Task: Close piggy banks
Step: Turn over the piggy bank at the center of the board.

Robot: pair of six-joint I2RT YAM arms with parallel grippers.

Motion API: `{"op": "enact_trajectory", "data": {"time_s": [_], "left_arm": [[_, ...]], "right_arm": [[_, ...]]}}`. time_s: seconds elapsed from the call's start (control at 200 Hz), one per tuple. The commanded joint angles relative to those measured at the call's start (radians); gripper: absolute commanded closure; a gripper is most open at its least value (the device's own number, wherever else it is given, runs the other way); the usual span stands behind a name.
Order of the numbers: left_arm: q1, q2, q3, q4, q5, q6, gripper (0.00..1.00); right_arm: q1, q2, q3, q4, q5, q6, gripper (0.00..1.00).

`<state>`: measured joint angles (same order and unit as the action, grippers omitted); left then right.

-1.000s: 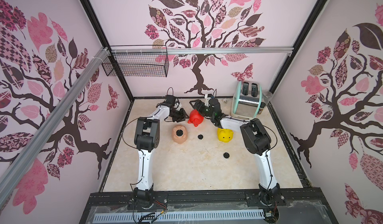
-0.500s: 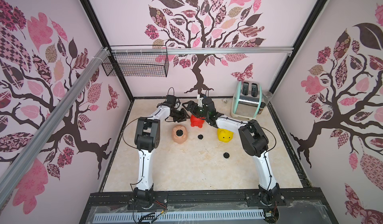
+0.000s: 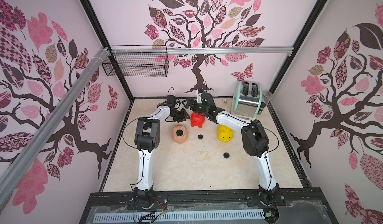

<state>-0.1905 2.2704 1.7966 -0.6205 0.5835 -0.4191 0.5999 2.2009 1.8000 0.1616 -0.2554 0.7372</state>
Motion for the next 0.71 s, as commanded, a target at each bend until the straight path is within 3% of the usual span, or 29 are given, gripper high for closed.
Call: {"op": "enact_trajectory", "data": {"time_s": [0.0,0.48,0.7], "left_arm": [[0.000,-0.055,-0.025,0.037,0.001,-0.013,0.57],[0.003,-0.158,-0.056,0.014,-0.040,-0.020,0.57],[0.002,-0.266,-0.122,0.006,-0.071,-0.012,0.54]], "right_arm": [[0.001,-0.117,0.040,-0.101,0.083,-0.119,0.04],[-0.008,-0.286,-0.051,-0.368,0.222,-0.376,0.01],[-0.058,-0.279,-0.052,-0.465,0.226,-0.394,0.04]]}}
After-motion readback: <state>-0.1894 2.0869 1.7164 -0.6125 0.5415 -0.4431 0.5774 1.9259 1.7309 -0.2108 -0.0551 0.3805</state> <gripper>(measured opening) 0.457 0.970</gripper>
